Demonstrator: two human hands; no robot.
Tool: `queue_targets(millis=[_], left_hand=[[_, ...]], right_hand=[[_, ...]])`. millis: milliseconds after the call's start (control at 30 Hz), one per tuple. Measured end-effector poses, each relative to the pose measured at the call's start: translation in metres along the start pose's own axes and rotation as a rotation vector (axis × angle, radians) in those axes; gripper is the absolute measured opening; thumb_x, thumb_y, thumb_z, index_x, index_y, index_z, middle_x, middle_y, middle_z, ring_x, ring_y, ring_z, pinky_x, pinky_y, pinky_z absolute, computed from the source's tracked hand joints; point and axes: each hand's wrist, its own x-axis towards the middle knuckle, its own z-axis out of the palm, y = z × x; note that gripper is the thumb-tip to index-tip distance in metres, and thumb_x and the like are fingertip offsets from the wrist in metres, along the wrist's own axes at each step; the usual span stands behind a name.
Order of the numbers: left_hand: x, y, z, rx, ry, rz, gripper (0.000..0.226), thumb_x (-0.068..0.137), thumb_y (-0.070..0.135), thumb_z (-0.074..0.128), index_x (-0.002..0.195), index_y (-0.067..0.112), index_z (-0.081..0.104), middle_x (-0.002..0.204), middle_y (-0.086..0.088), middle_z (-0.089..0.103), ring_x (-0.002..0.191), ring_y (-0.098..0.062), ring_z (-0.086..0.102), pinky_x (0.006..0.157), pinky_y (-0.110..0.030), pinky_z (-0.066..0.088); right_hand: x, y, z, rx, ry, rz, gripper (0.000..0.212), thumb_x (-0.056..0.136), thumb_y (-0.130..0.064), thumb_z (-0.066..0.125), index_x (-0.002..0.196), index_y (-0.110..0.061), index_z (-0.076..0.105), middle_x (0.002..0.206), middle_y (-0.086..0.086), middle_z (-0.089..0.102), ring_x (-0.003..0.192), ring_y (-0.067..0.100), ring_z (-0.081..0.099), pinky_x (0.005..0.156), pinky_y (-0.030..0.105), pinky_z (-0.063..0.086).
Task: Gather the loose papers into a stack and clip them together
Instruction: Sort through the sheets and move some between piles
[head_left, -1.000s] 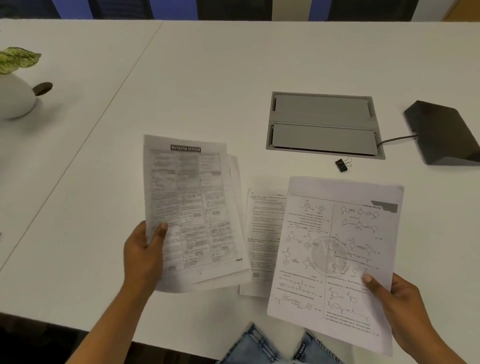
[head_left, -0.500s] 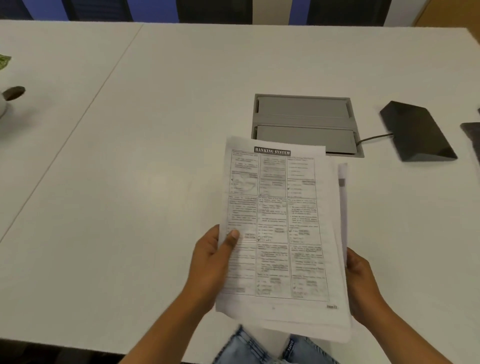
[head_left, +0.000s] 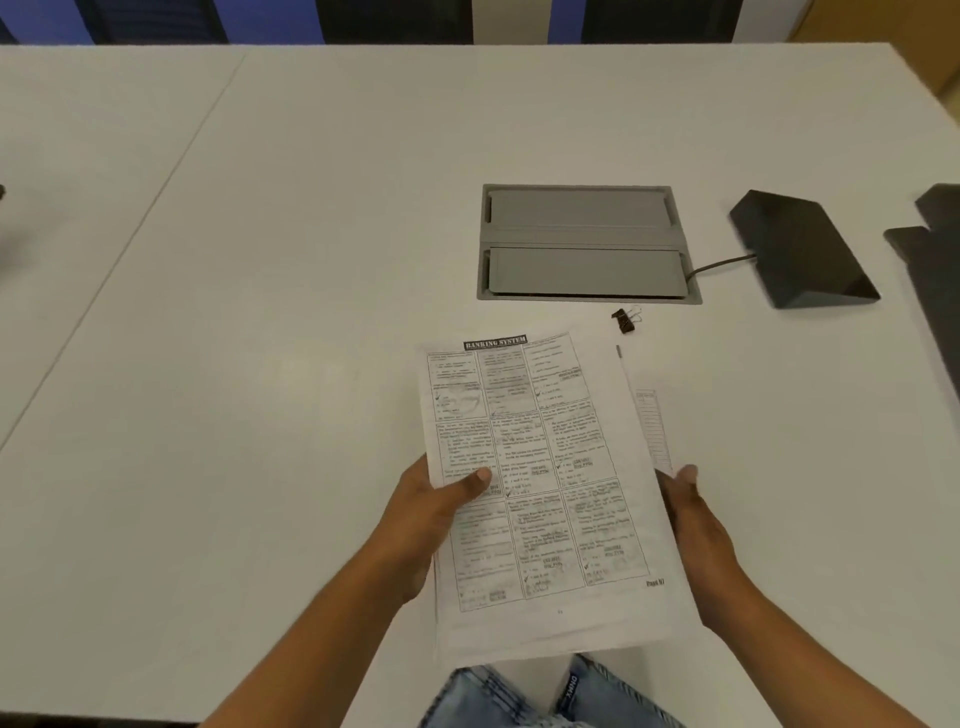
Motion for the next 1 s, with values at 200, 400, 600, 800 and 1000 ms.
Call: queue_targets(millis=[200,400,600,800,1000], left_hand=[[0.004,-0.003,0.008,-0.007,0.094,0.239,0.033,0.085,0.006,0.073,0.117,0.014,0.069,0.109,0.000,0.077,0.100,-0.020,0.074,0.082,-0.036,0.061],[0.009,-0.008,0.013,0.246,0.153,0.492,0.035,0.083,0.007,0.076,0.104,0.033,0.068,0.096,0.025,0.074,0.095,0.002,0.068,0.075,-0.017,0.056],[0.015,-0.013,0.014,0.326,0.121,0.481,0.032,0.090,0.016,0.070,0.110,0.041,0.064,0.097,0.028,0.072,0.098,-0.002,0.068,0.082,-0.024,0.059],[0.011,0.006,0.010,0.102,0.150,0.417,0.012,0.089,0.016,0.068,0.097,0.025,0.072,0.091,0.006,0.079,0.089,-0.017,0.076,0.068,-0.027,0.061],[0.003,0.017,0.005,-0.047,0.131,0.320,0.030,0.086,0.019,0.071,0.116,0.019,0.067,0.108,-0.002,0.077,0.098,-0.024,0.075,0.079,-0.044,0.061]], right_hand=[[0.015,-0.005,-0.007,-0.085,-0.061,-0.245,0.026,0.085,-0.015,0.065,0.109,-0.020,0.071,0.109,-0.005,0.076,0.106,0.015,0.070,0.083,0.021,0.056],[0.018,-0.013,0.004,-0.232,0.023,-0.344,0.036,0.083,-0.004,0.073,0.096,-0.037,0.066,0.090,-0.025,0.074,0.087,-0.005,0.069,0.074,0.017,0.057],[0.021,-0.006,0.007,-0.228,-0.003,-0.383,0.047,0.082,0.000,0.073,0.101,-0.042,0.063,0.093,-0.025,0.073,0.092,-0.004,0.068,0.072,0.017,0.056],[0.019,-0.008,-0.007,-0.257,-0.076,-0.298,0.032,0.083,-0.045,0.063,0.111,-0.030,0.067,0.108,-0.013,0.075,0.102,0.008,0.070,0.080,0.018,0.055],[0.015,-0.001,-0.004,-0.198,-0.059,-0.271,0.035,0.089,-0.041,0.053,0.110,-0.019,0.069,0.104,-0.005,0.077,0.098,0.015,0.073,0.085,0.029,0.058]])
